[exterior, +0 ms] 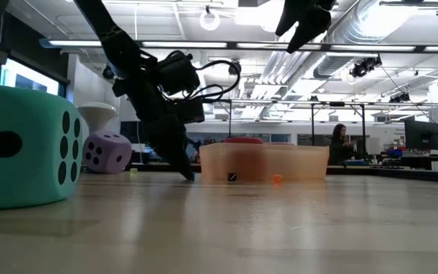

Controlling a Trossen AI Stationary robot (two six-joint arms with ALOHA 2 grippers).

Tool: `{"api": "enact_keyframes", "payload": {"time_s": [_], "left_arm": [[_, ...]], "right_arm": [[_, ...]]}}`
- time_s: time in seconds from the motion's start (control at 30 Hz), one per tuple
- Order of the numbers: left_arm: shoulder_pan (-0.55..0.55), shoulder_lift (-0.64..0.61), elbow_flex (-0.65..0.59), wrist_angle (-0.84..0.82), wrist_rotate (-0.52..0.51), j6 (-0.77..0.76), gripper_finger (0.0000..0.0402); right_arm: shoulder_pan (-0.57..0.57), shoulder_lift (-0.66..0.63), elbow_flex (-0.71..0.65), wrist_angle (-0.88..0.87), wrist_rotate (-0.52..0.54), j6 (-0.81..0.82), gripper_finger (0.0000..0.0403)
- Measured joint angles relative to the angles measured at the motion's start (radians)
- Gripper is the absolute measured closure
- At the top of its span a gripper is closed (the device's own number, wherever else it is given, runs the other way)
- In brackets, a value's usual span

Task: Pick & Place Dice
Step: Put the bottom small blue dice into the orange bin

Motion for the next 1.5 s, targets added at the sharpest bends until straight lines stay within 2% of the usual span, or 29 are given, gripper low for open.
{"api": "enact_keyframes", "payload": {"time_s": [0.2,0.53,0.7,0.83,0.97,1.07,1.17,1.33,1.5], "left_arm": [[-0.003,0.002,0.0,-0.012,-0.001,0.002,0.0272],[-0.004,0.003,-0.001,-0.02,-0.029,-0.019,0.036],[-0.004,-0.024,-0.001,-0.034,-0.029,-0.076,0.036],[-0.006,-0.13,-0.014,-0.129,-0.037,-0.121,0.036],[-0.006,-0.281,-0.006,-0.114,-0.101,-0.106,0.036],[0.009,-0.365,-0.008,-0.057,-0.132,-0.075,0.036],[0.038,-0.411,-0.001,0.085,-0.135,-0.064,0.036],[0.113,-0.35,0.082,0.098,-0.141,-0.135,0.036],[0.158,-0.245,0.211,-0.007,-0.093,-0.138,0.036]], "right_arm": [[0.0,0.0,0.0,0.0,0.0,0.0,0.0003],[0.0,0.0,0.0,0.003,0.0,0.0,0.0003],[0.0,0.0,0.0,0.003,0.0,0.001,0.0003],[0.0,0.0,0.0,-0.004,0.0,0.012,0.0003],[0.0,0.0,0.0,-0.014,0.001,0.035,0.0003],[0.007,0.0,0.0,-0.013,0.01,0.057,0.0003],[0.035,0.0,0.0,-0.008,0.045,0.078,0.0003],[0.076,0.0,0.0,-0.003,0.131,0.114,0.0003],[0.109,0.0,0.0,-0.002,0.183,0.139,0.0003]]}}
